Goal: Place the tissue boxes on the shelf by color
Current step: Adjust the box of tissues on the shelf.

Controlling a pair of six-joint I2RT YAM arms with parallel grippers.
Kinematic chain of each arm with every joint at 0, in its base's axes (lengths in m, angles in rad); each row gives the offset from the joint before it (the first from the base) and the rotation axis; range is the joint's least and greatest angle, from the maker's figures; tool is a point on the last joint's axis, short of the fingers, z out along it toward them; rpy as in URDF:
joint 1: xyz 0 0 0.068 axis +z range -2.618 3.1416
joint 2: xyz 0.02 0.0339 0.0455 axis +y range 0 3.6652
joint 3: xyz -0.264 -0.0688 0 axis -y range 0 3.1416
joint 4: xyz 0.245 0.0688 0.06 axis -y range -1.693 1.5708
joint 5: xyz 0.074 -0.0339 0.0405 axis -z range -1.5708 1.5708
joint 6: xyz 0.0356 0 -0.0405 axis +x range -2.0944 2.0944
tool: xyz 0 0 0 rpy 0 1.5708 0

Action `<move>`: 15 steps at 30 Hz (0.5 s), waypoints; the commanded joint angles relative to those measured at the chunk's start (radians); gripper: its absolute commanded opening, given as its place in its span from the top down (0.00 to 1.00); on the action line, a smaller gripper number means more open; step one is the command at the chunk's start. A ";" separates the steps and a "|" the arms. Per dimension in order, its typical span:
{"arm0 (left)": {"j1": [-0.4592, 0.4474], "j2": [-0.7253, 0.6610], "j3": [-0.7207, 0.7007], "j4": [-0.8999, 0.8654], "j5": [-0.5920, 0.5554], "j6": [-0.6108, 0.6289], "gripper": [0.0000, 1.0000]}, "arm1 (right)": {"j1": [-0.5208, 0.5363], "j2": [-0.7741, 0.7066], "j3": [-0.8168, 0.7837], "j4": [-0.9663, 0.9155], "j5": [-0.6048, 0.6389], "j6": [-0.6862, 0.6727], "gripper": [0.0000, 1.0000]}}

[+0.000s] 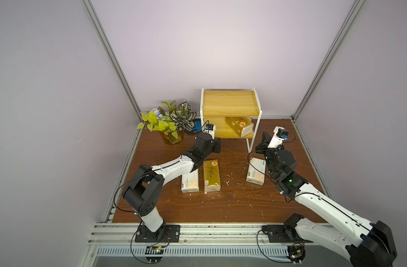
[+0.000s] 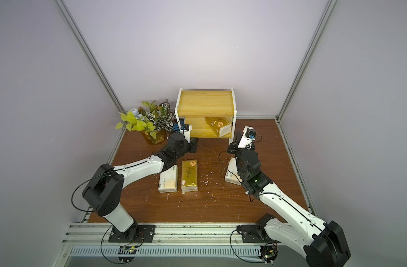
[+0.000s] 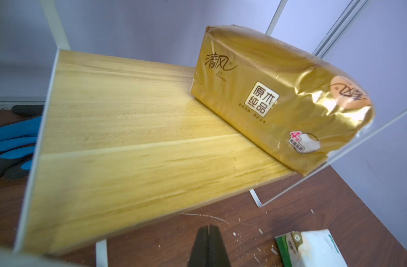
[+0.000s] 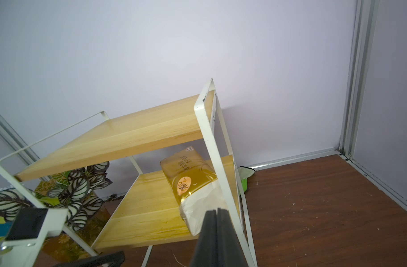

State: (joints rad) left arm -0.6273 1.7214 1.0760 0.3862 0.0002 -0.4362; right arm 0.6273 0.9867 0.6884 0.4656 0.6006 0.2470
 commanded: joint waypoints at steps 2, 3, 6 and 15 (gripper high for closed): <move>-0.016 0.097 0.108 0.102 0.012 -0.050 0.99 | -0.002 -0.051 -0.012 -0.029 0.039 -0.039 1.00; -0.018 0.115 0.130 0.108 0.006 -0.056 0.99 | -0.003 -0.058 -0.011 -0.039 0.044 -0.044 1.00; -0.026 0.166 0.206 0.114 -0.010 -0.057 0.99 | -0.006 -0.072 -0.010 -0.056 0.036 -0.071 1.00; -0.054 0.218 0.294 0.097 -0.101 -0.045 0.99 | -0.015 -0.096 -0.050 -0.060 0.017 -0.080 1.00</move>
State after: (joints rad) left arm -0.6632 1.9358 1.3376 0.4591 -0.0521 -0.4847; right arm 0.6155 0.9085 0.6449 0.3901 0.6197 0.1791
